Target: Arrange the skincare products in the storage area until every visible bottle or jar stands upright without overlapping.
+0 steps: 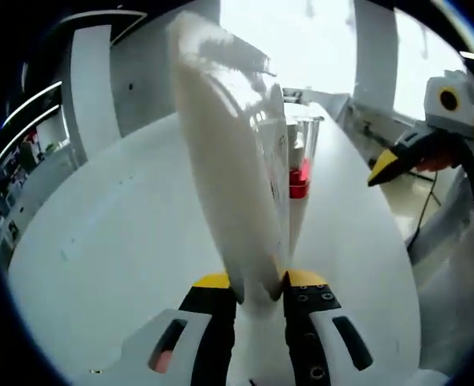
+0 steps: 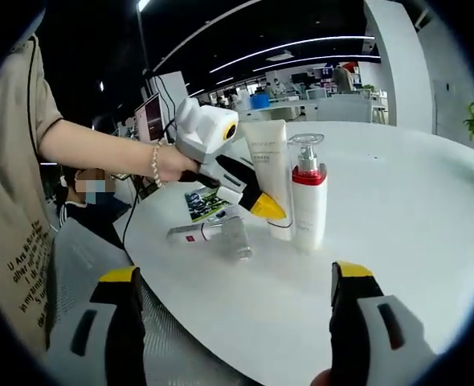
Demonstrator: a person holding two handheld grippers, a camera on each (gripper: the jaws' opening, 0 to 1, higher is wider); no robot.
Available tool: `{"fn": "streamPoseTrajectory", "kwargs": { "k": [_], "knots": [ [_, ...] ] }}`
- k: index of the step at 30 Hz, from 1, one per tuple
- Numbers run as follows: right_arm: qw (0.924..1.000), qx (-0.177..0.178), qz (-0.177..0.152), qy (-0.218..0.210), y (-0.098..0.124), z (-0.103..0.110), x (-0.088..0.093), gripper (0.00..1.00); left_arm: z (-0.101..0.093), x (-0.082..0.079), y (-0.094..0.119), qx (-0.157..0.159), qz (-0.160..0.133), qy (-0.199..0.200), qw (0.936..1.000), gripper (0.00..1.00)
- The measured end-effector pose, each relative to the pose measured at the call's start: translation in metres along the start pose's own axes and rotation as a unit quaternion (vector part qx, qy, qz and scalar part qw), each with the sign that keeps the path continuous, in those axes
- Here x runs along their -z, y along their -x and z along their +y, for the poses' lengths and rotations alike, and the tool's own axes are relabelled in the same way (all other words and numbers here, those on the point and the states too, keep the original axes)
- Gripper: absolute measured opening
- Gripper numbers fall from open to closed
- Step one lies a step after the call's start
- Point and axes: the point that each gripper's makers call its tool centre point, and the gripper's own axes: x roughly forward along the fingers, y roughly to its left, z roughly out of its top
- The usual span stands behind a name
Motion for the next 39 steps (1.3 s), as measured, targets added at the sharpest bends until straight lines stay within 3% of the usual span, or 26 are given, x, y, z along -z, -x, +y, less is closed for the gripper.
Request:
{"fn": "streamPoseTrajectory", "kwargs": {
  "k": [12, 17, 24, 30, 39],
  "knots": [
    [1.0, 0.002, 0.003, 0.002, 0.0, 0.0, 0.0, 0.99, -0.001, 0.0, 0.0, 0.0, 0.008, -0.008, 0.9999, 0.2],
    [1.0, 0.002, 0.004, 0.002, 0.001, 0.0, 0.0, 0.99, -0.005, 0.0, 0.0, 0.009, 0.005, -0.001, 0.9999, 0.29],
    [0.9999, 0.002, 0.005, 0.009, 0.002, 0.002, -0.001, 0.99, -0.007, 0.003, 0.01, 0.0, 0.013, 0.005, 0.9999, 0.35],
    [0.9998, -0.001, 0.001, 0.019, 0.003, 0.004, -0.007, 0.99, -0.011, 0.006, 0.024, -0.011, 0.01, 0.014, 0.9998, 0.48],
    [0.9995, -0.001, -0.002, 0.032, 0.004, 0.008, -0.015, 0.99, -0.017, 0.02, 0.043, -0.03, 0.019, 0.02, 0.9992, 0.55]
  ]
}}
